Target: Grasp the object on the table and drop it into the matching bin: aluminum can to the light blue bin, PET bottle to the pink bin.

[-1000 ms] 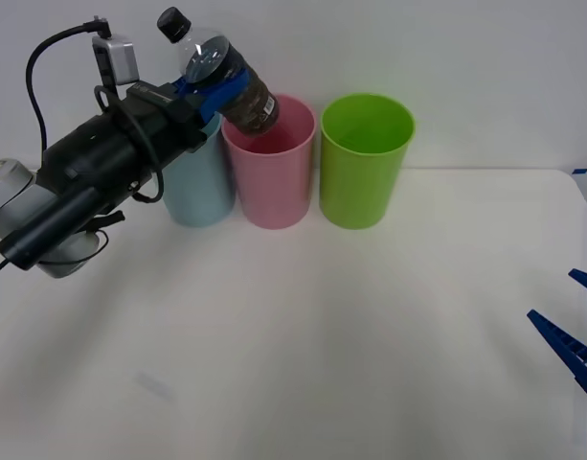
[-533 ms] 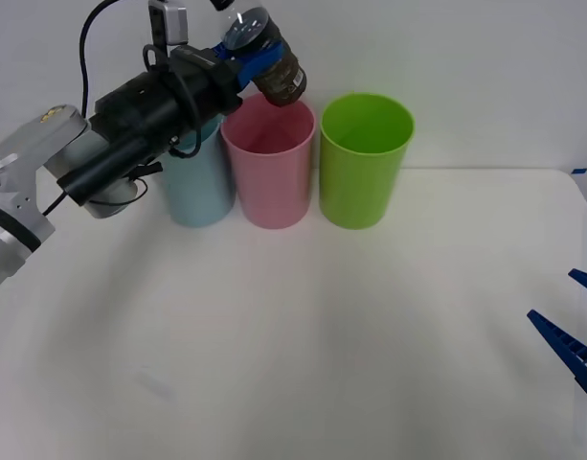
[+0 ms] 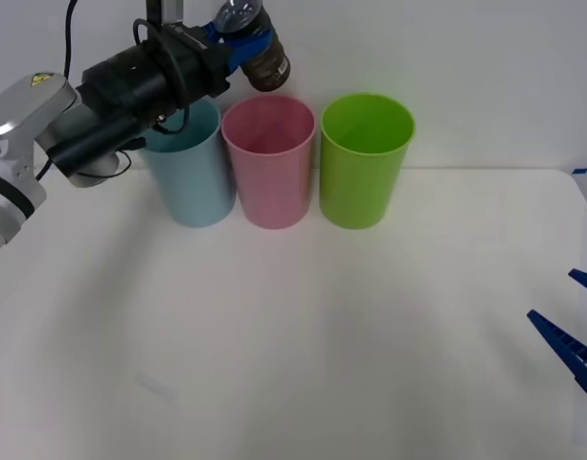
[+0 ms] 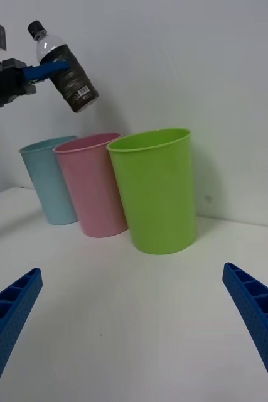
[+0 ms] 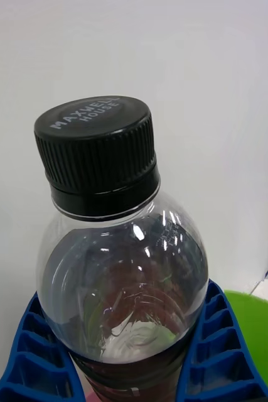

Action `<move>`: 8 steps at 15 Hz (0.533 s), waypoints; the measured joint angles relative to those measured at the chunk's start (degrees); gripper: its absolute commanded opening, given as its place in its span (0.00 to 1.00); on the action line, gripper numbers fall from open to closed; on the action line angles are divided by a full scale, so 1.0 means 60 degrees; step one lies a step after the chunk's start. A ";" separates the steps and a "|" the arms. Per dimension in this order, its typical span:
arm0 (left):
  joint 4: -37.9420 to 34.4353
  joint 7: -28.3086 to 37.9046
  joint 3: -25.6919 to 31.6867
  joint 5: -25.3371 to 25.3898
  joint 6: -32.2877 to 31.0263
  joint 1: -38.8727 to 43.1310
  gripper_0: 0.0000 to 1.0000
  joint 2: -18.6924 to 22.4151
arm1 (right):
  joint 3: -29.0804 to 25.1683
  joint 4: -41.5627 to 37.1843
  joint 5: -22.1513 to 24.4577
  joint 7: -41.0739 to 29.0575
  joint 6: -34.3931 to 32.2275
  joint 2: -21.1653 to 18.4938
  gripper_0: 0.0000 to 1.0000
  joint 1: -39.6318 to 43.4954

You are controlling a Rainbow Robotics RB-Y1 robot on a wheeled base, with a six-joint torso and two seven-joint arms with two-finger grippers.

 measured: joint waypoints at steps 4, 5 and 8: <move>0.0084 0.0234 -0.0007 -0.0422 -0.0027 0.0003 0.50 0.0000 | 0.0000 0.0000 0.0000 0.0000 0.0000 0.0000 1.00 0.0000; 0.0084 0.0273 -0.0014 -0.0434 -0.0026 0.0003 0.99 -0.0003 | 0.0000 0.0000 0.0000 0.0000 0.0000 0.0000 1.00 0.0000; 0.0085 0.0311 -0.0007 -0.0445 -0.0032 0.0003 1.00 0.0001 | 0.0000 0.0000 0.0000 0.0000 0.0000 0.0000 1.00 0.0000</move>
